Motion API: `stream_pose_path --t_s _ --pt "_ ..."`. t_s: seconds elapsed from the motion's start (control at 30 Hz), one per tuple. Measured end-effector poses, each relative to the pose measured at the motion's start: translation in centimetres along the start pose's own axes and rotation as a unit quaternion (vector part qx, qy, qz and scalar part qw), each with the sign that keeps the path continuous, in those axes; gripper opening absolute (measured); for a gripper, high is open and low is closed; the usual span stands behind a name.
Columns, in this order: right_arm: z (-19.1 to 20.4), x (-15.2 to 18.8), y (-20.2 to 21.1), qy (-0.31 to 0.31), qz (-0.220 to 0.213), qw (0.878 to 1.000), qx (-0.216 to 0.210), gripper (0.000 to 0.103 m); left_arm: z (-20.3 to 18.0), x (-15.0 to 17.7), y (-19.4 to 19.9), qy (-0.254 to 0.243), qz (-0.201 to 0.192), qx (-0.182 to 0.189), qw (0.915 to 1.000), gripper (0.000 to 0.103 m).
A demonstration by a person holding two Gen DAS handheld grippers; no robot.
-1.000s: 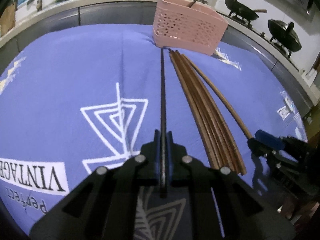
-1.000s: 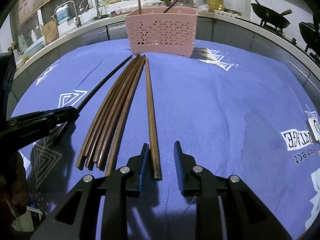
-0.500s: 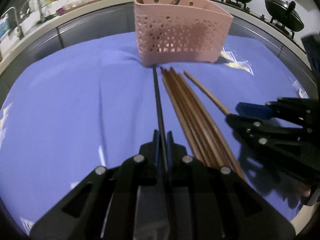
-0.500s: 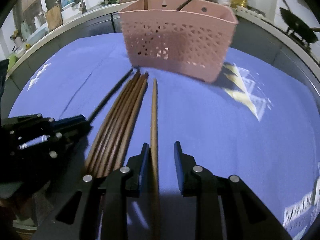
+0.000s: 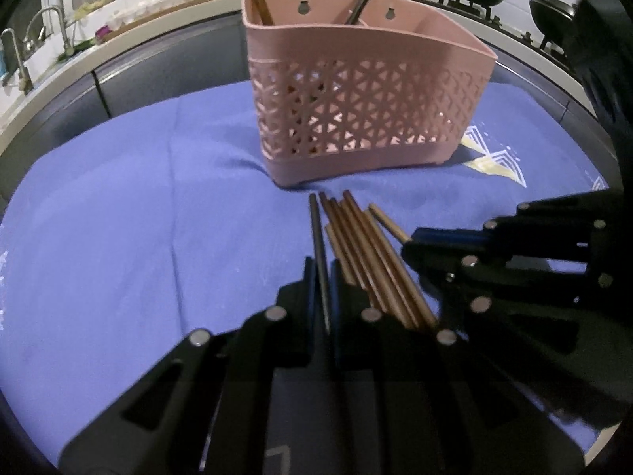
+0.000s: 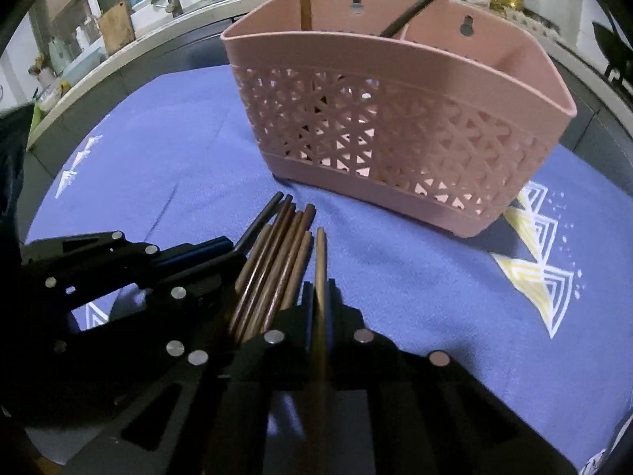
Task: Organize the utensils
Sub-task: 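Raise both held chopsticks above the pink basket and drop them in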
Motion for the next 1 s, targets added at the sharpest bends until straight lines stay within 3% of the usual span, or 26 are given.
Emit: stream_pose_path --t_s 0.1,0.23,0.43,0.53,0.63,0.77,1.0 --pt "-0.1 0.6 1.6 -0.028 -0.023 0.999 -0.027 0.006 0.4 0.3 0.9 -0.001 -0.011 -0.006 0.9999 0.005" --pt "-0.6 0.6 7.1 -0.041 -0.114 0.993 -0.006 0.006 0.8 -1.2 6.5 0.029 -0.095 0.035 0.9944 0.005" --pt "0.5 0.2 15.5 -0.023 -0.253 0.966 0.048 0.006 1.2 -2.5 15.1 0.058 -0.202 0.070 0.9752 0.005" --pt "1.5 -0.2 17.9 -0.008 -0.301 0.951 0.077 0.006 1.8 -1.8 17.6 0.071 -0.230 0.081 0.9672 0.005" --pt "2.0 -0.2 18.9 -0.006 -0.326 0.941 0.089 0.006 2.5 -1.1 19.1 0.082 -0.245 0.094 0.9614 0.005" --pt "2.1 -0.5 19.1 -0.012 -0.330 0.940 0.088 0.006 4.0 -0.8 20.3 0.101 -0.244 0.118 0.9572 0.005" --pt "3.0 -1.0 20.2 -0.008 -0.349 0.932 0.095 0.006 5.5 -0.6 21.5 0.122 -0.249 0.126 0.9523 0.005"
Point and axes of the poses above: each gripper's, at about its wrist camera, not at the fingertips, and y roughly against the way its jaws point, z to its left, x to its underside, the point moved 10 cm from there along -y, roughly the way its jaws point, and after that the axes turned 15 degrees about y, right-handed, at the moved point
